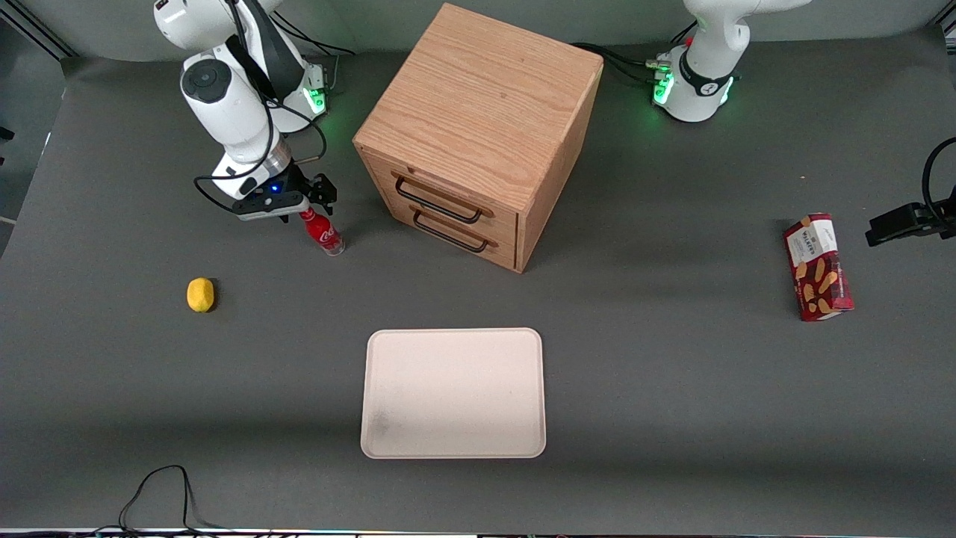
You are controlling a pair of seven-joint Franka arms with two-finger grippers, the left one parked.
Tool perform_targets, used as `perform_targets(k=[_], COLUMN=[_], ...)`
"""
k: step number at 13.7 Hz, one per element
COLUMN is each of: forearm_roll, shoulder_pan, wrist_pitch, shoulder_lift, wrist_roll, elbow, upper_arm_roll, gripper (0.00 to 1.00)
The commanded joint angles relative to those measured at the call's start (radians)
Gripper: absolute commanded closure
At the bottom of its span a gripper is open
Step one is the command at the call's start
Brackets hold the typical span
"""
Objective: Place coke bottle on tray
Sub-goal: 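Lower the open right gripper over the bottle's body, then close the right gripper around the bottle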
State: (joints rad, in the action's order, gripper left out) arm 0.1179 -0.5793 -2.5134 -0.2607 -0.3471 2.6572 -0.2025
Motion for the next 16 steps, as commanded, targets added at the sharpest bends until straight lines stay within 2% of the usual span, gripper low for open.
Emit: perform_targets(k=[1,6,8,9,10,13,16], forearm_roll=[0.026,0.026,0.026,0.026,0.026,0.026,0.026], shoulder_pan=[0.006,0.012,0.012,0.012,0.012,0.012,0.016], wrist_pitch=[-0.05,-0.068,-0.061,-0.059,-0.051,-0.038,0.007], shoulder_lift=[0.031,0.054,0.054,0.052,0.054,0.051,0.04], wrist_roll=[-0.023,-0.023,-0.026,-0.026,-0.026,-0.026,-0.021], elbow=[0.012,0.02,0.02,0.02,0.018,0.016,0.0], upper_arm_roll=[-0.003,-0.003,-0.003,-0.003,-0.003,-0.003,-0.003], gripper=[0.0,0.0,0.39,0.55,0.67,0.92,0.98])
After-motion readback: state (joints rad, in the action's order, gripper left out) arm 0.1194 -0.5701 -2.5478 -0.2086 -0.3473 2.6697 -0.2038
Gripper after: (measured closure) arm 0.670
